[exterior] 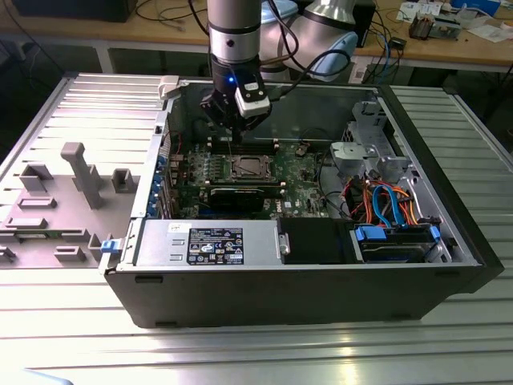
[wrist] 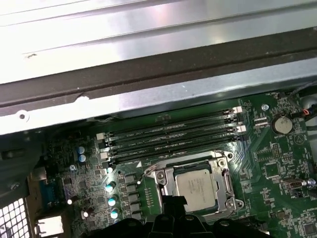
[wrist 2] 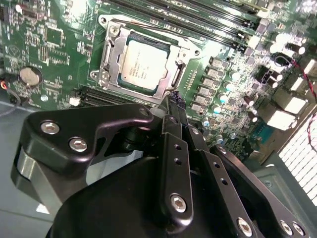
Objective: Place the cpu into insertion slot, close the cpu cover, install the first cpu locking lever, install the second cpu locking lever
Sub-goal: 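Install the first cpu locking lever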
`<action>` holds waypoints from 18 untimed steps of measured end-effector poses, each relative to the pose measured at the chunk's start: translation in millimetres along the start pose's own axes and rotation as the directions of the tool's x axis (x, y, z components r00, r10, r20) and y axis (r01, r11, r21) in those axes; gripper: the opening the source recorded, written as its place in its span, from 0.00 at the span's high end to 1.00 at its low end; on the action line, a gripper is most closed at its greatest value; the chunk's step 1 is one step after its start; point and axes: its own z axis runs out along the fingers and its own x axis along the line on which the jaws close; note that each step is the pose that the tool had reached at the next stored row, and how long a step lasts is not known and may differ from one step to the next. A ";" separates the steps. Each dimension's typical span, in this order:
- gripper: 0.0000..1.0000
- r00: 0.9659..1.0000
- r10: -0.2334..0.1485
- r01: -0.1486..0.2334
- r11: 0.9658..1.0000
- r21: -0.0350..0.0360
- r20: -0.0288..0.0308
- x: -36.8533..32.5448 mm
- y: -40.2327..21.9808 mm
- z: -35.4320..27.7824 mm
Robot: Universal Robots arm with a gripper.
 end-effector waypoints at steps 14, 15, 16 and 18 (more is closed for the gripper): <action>0.89 0.977 -0.214 0.214 0.977 -0.010 -0.002 1.1 -0.3 0.4; 0.89 0.977 -0.214 0.214 0.977 -0.010 -0.002 2.2 -0.4 0.4; 0.89 0.977 -0.214 0.214 0.977 -0.011 -0.002 3.7 -0.7 0.4; 0.89 0.978 -0.211 0.211 0.977 -0.011 -0.002 6.4 -1.1 0.3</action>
